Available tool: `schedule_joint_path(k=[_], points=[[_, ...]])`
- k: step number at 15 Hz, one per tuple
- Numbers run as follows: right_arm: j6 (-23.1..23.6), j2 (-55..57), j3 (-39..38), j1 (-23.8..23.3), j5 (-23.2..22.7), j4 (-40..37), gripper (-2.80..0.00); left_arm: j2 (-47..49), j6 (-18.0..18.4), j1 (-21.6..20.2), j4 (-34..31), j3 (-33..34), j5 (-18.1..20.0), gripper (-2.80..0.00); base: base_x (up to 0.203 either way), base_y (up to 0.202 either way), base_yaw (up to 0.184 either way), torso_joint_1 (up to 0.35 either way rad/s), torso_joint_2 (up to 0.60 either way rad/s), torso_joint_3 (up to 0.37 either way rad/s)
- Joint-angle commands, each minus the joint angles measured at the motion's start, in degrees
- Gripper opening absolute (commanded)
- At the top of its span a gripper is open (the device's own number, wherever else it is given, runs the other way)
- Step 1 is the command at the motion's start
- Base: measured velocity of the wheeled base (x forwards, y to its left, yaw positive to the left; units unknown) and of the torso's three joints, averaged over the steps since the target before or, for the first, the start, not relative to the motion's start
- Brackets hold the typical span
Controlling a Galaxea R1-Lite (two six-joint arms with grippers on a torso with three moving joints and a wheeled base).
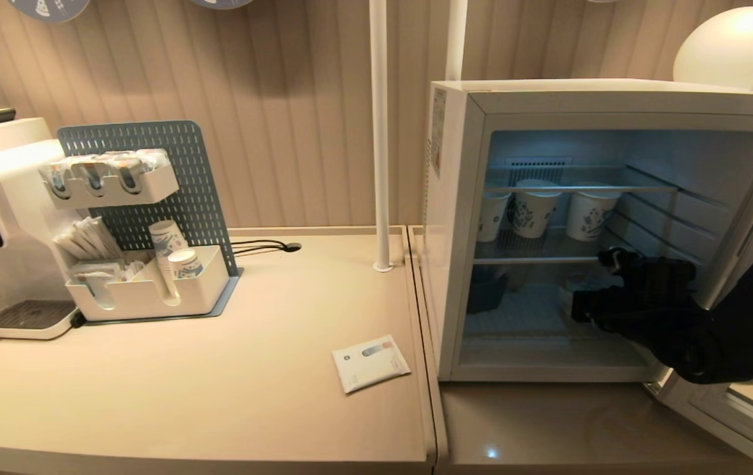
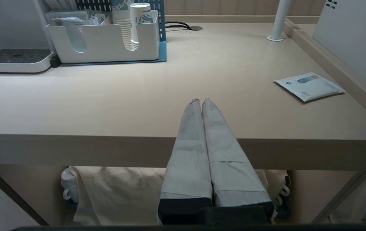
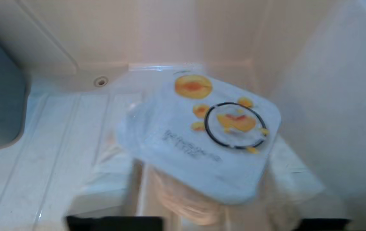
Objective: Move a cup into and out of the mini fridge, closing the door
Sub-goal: Put the yoghurt in the freezer
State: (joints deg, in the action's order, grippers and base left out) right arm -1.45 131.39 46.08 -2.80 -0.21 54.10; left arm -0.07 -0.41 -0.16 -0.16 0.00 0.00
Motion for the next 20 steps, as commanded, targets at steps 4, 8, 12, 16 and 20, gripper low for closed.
schedule_joint_path(k=[4,8,12,16,20], points=[[0.1,1.5,-0.7,0.0,-0.1,-0.1,0.00,0.1,0.0,0.0,0.0,0.0,0.0,-2.80,0.000,0.000,0.000,0.000,0.00,0.000],[0.1,0.2,-2.8,0.0,-0.2,2.3,0.00,0.1,0.0,0.0,0.0,0.0,0.0,-2.80,0.000,0.000,0.000,0.000,0.00,0.000],[1.5,-7.9,-11.2,0.4,-0.4,3.2,0.00,0.1,0.0,0.0,0.0,0.0,0.0,-2.80,0.000,0.000,0.000,0.000,0.00,0.000],[2.1,-17.2,-19.9,0.6,-0.9,3.4,0.00,0.1,0.0,0.0,0.0,0.0,0.0,-2.80,0.000,0.000,0.000,0.000,0.00,0.000],[2.2,-25.3,-23.7,0.9,-1.0,3.3,0.00,0.1,0.0,0.0,0.0,0.0,0.0,-2.80,0.000,0.000,0.000,0.000,0.00,0.000]])
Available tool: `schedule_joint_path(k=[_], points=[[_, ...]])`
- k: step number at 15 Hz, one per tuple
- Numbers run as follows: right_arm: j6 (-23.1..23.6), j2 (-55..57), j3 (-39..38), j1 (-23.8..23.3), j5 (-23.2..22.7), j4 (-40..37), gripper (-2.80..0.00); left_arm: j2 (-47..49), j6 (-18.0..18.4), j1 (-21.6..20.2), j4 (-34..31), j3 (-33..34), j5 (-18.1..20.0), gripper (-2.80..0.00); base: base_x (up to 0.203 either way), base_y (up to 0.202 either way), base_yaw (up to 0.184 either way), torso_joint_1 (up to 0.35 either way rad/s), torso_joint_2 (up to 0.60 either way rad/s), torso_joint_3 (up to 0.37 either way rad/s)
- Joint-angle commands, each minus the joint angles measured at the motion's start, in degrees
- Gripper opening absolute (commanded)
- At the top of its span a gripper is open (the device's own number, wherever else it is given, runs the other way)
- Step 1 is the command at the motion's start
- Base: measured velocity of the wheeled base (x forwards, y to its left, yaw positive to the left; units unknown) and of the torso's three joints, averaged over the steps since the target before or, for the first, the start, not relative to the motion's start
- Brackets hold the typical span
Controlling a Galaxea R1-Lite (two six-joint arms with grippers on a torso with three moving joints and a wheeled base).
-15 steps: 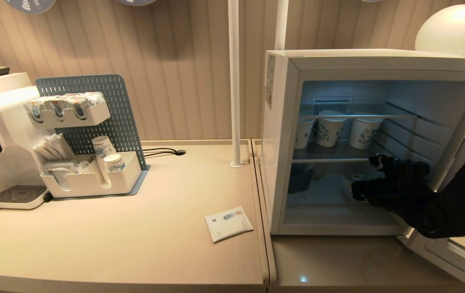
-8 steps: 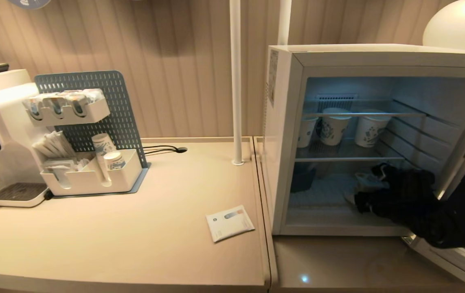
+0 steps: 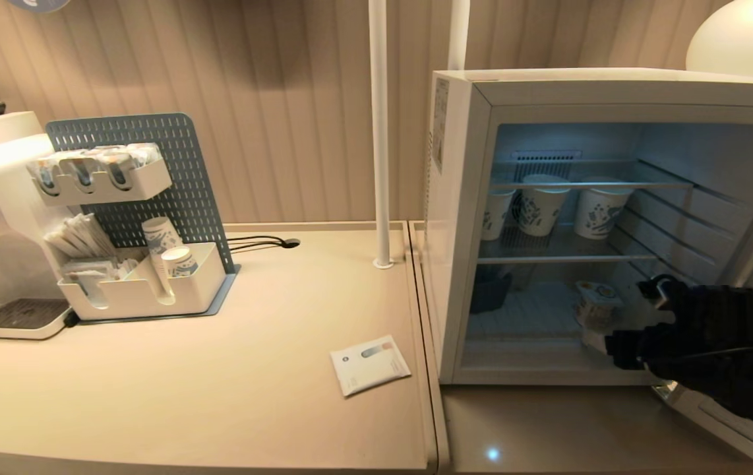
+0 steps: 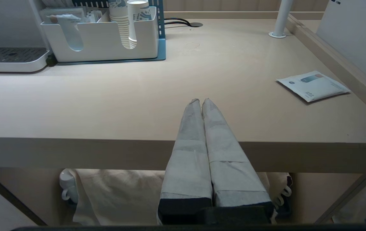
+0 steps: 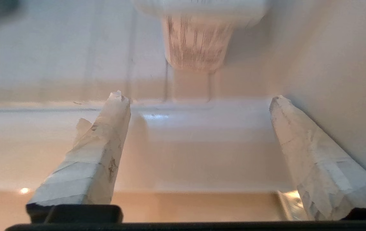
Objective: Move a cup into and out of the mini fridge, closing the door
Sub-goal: Put the yoghurt in the freezer, then close the freezer door
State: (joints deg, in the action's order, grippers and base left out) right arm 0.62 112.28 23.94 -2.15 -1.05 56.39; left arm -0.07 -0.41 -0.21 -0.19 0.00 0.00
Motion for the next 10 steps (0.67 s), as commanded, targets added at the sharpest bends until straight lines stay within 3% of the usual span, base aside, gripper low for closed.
schedule_joint_path(k=[1,6,7,8,10], points=[[0.2,-8.6,-2.6,0.7,-0.2,0.7,0.00,0.1,0.0,0.0,0.0,0.0,0.0,-2.80,0.000,0.000,0.000,0.000,0.00,0.000],[0.8,-27.6,-9.5,1.1,-0.2,-1.1,0.00,0.1,0.0,0.0,0.0,0.0,0.0,-2.80,0.000,0.000,0.000,0.000,0.00,0.000],[0.9,-33.3,-10.6,1.1,-0.1,-2.7,-0.96,0.1,0.0,0.0,0.0,0.0,0.0,-2.80,0.000,0.000,0.000,0.000,0.00,0.000],[0.9,-39.7,-11.3,1.2,-0.1,-5.7,-2.80,0.1,0.0,0.0,0.0,0.0,0.0,-2.80,0.000,0.000,0.000,0.000,0.00,0.000],[0.6,-55.0,-10.4,1.2,-0.1,-18.2,-2.80,0.1,0.0,0.0,0.0,0.0,0.0,-2.80,0.000,0.000,0.000,0.000,0.00,0.000]])
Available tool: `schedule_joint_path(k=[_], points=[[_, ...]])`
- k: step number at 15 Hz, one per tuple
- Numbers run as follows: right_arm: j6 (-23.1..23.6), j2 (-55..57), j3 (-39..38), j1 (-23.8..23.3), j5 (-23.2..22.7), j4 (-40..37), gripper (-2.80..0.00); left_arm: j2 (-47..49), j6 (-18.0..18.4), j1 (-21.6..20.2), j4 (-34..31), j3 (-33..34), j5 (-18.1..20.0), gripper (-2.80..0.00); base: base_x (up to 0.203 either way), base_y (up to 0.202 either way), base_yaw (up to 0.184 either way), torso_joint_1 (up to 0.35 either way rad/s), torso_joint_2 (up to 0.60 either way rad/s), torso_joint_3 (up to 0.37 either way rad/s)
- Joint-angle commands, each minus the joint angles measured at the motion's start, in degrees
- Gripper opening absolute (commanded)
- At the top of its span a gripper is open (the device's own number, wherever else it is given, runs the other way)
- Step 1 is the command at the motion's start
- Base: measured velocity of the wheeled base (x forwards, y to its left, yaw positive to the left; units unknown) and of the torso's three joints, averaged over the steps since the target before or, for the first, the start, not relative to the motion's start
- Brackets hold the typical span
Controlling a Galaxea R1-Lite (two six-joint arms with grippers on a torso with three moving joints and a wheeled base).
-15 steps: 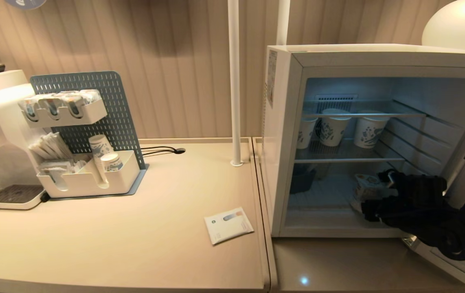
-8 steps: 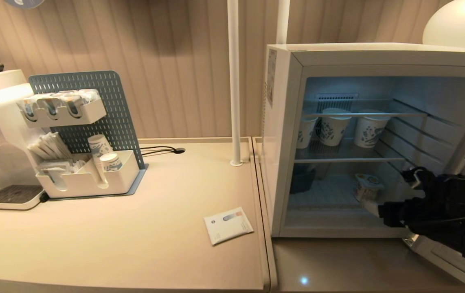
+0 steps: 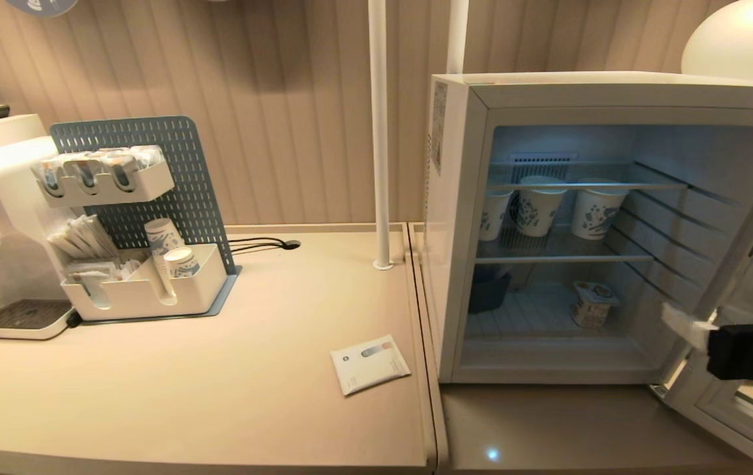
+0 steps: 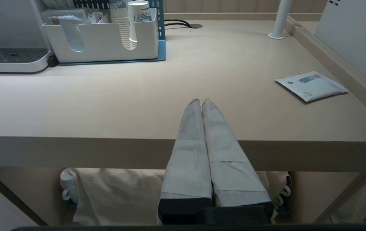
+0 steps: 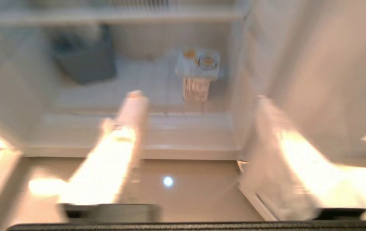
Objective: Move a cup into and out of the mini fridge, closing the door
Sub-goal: Close the freezer door
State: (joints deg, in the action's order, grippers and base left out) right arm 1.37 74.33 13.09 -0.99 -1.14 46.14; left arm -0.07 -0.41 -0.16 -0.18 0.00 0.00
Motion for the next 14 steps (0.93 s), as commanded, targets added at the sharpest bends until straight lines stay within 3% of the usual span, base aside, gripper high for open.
schedule_joint_path(k=[1,4,5,7,11,13,14], points=[[-0.6,-25.3,2.5,0.0,0.0,-18.0,-2.80,0.1,0.0,0.0,0.0,0.0,0.0,-2.80,0.000,0.000,0.000,0.000,0.00,0.000],[-3.9,-45.9,15.4,0.0,-0.7,-59.5,-2.80,0.1,0.0,0.0,0.0,0.0,0.0,-2.80,0.000,0.000,0.000,0.000,0.00,0.000],[-5.0,-50.6,18.3,-0.1,-0.3,-67.4,-2.80,0.1,0.0,0.0,0.0,0.0,0.0,-2.80,0.000,0.000,0.000,0.000,0.00,0.000],[-6.2,-58.7,20.9,-0.1,1.7,-73.9,-2.80,0.1,0.0,0.0,0.0,0.0,0.0,-2.80,0.000,0.000,0.000,0.000,0.00,0.000],[-3.6,-73.7,22.3,0.7,1.4,-84.1,-2.80,0.1,0.0,0.0,0.0,0.0,0.0,-2.80,0.000,0.000,0.000,0.000,0.00,0.000],[-9.0,-74.5,23.0,0.9,1.5,-85.9,-2.80,0.1,0.0,0.0,0.0,0.0,0.0,-2.80,0.000,0.000,0.000,0.000,0.00,0.000],[-9.8,-74.4,21.4,0.9,1.6,-82.6,-2.80,0.1,0.0,0.0,0.0,0.0,0.0,-2.80,0.000,0.000,0.000,0.000,0.00,0.000]])
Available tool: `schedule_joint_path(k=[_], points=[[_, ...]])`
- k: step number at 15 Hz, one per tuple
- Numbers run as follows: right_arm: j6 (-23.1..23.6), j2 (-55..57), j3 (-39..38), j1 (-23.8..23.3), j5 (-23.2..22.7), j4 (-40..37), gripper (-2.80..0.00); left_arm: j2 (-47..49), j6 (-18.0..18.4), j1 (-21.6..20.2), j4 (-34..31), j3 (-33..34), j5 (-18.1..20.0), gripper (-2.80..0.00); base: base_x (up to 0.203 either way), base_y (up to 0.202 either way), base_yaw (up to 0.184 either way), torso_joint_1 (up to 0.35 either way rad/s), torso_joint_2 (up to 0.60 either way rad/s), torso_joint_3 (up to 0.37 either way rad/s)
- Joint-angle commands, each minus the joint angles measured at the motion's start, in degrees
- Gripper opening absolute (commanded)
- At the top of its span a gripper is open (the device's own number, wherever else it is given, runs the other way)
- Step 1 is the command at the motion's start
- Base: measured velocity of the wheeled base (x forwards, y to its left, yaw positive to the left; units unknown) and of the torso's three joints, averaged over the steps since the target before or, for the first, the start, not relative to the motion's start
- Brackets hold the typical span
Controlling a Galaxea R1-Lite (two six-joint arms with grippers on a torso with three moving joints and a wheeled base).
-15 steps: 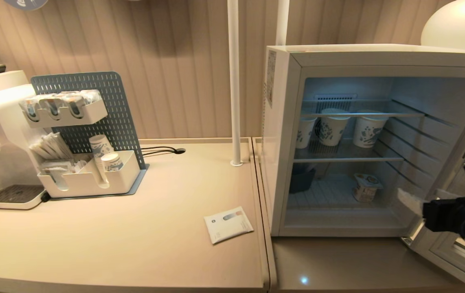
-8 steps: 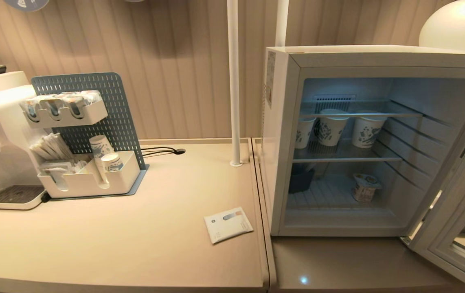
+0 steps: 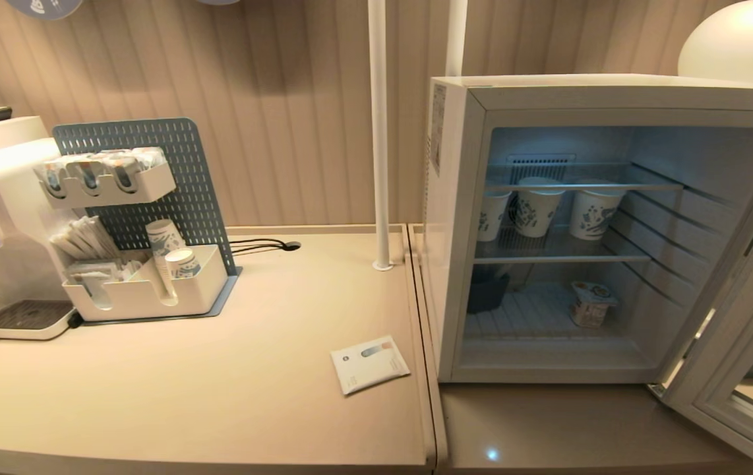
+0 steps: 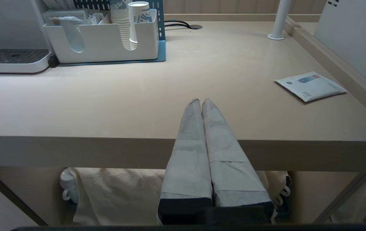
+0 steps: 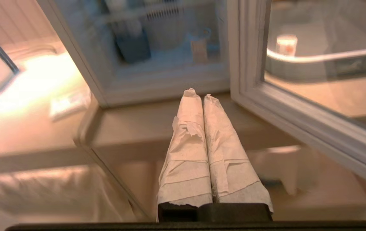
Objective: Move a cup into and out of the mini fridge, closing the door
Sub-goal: Close the freezer door
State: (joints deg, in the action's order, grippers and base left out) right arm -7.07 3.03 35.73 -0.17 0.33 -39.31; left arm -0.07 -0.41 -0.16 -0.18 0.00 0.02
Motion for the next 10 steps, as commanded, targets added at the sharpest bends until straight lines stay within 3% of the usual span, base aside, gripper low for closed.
schedule_joint_path(k=[1,3,5,6,8,10], points=[[-1.6,-3.0,-4.9,0.1,0.9,8.1,-2.80,0.1,0.0,0.0,0.0,0.0,0.0,-2.80,0.000,0.000,0.000,0.000,0.00,0.000],[-0.4,-3.0,-16.8,0.1,3.4,21.4,-2.80,0.1,0.0,0.0,0.0,0.0,0.0,-2.80,0.000,0.000,0.000,0.000,0.00,0.000],[3.6,-3.0,-30.4,0.1,4.7,37.5,-2.80,0.1,0.0,0.0,0.0,0.0,0.0,-2.80,0.000,0.000,0.000,0.000,0.00,0.000],[4.7,-3.0,-34.7,0.1,4.9,41.3,-2.80,0.1,0.0,0.0,0.0,0.0,0.0,-2.80,0.000,0.000,0.000,0.000,0.00,0.000],[6.5,-2.9,-36.2,0.1,1.8,42.5,-2.80,0.1,0.0,0.0,0.0,0.0,0.0,-2.80,0.000,0.000,0.000,0.000,0.00,0.000],[7.2,-2.9,-35.3,0.2,0.6,34.5,-2.80,0.1,0.0,0.0,0.0,0.0,0.0,-2.80,0.000,0.000,0.000,0.000,0.00,0.000]])
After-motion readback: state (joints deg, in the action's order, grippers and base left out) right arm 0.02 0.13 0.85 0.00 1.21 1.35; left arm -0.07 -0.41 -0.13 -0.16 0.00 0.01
